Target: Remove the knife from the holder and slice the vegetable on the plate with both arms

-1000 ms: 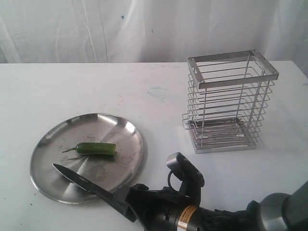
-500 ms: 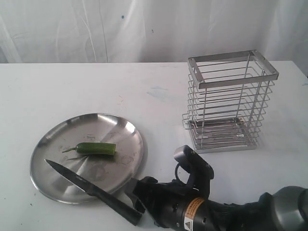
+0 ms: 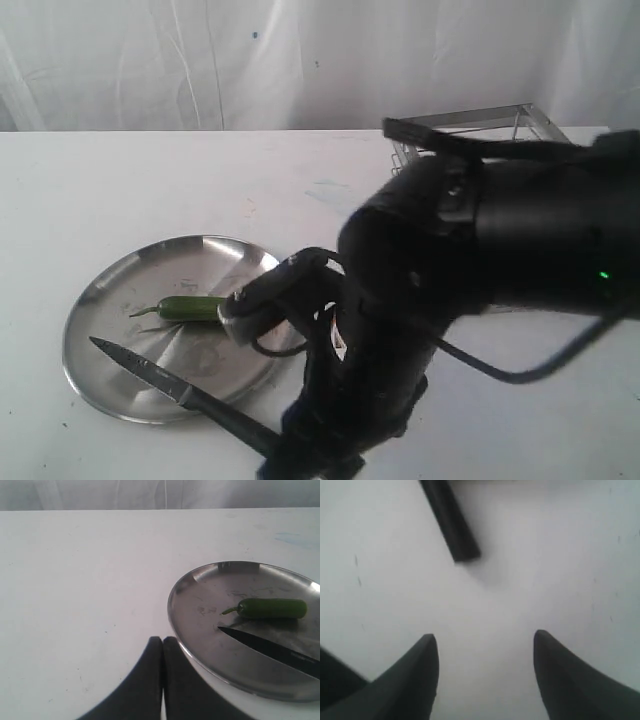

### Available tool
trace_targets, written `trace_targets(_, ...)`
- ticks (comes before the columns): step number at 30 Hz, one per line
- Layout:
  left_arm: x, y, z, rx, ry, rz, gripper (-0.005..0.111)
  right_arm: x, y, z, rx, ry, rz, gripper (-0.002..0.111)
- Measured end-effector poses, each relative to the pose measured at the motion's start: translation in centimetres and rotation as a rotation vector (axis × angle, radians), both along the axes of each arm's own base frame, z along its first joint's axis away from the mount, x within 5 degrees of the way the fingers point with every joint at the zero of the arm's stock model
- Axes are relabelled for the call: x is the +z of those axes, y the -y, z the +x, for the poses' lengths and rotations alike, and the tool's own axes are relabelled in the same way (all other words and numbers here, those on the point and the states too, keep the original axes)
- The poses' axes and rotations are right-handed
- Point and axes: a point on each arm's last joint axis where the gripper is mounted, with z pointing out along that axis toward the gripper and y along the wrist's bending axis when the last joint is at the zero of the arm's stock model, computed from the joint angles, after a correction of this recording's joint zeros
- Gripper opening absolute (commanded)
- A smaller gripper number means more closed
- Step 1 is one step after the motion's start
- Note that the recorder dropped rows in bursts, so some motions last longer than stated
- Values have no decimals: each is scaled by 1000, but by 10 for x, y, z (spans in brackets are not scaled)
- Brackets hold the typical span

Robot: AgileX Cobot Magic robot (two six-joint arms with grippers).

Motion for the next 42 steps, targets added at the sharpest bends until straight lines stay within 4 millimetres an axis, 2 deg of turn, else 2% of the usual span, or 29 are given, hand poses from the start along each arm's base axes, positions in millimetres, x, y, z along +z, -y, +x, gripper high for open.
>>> trace_targets(2,0,0,0,0,0,0,0,3,-4,-3,159,-128,-115,53)
trace_targets(3,0,0,0,0,0,0,0,4,-10,-1,238,-176,-117,53)
trace_targets(5,0,0,0,0,0,0,0,4,-16,8,280,-196,-102,53)
trace_targets(7,0,0,0,0,0,0,0,1,-18,27,254,-212,-89,53)
trace_targets(9,0,0,0,0,0,0,0,-1,-11,56,176,-230,-54,52)
trace_targets(13,0,0,0,0,0,0,0,5,3,90,70,-330,170,46)
trace_targets(16,0,0,0,0,0,0,0,15,8,103,52,-380,387,44)
trace_targets(19,0,0,0,0,0,0,0,22,12,108,82,-358,454,44)
trace_targets(28,0,0,0,0,0,0,0,23,13,109,101,-342,460,44)
trace_targets(31,0,0,0,0,0,0,0,22,13,109,101,-346,458,49)
trace_targets(32,0,0,0,0,0,0,0,21,11,108,105,-349,456,54)
trace_targets(34,0,0,0,0,0,0,0,9,3,107,116,-386,435,57)
trace_targets(37,0,0,0,0,0,0,0,-28,-10,108,135,-473,393,57)
trace_targets(40,0,0,0,0,0,0,0,-43,-12,110,174,-487,383,57)
trace_targets(42,0,0,0,0,0,0,0,-49,-13,111,308,-448,404,57)
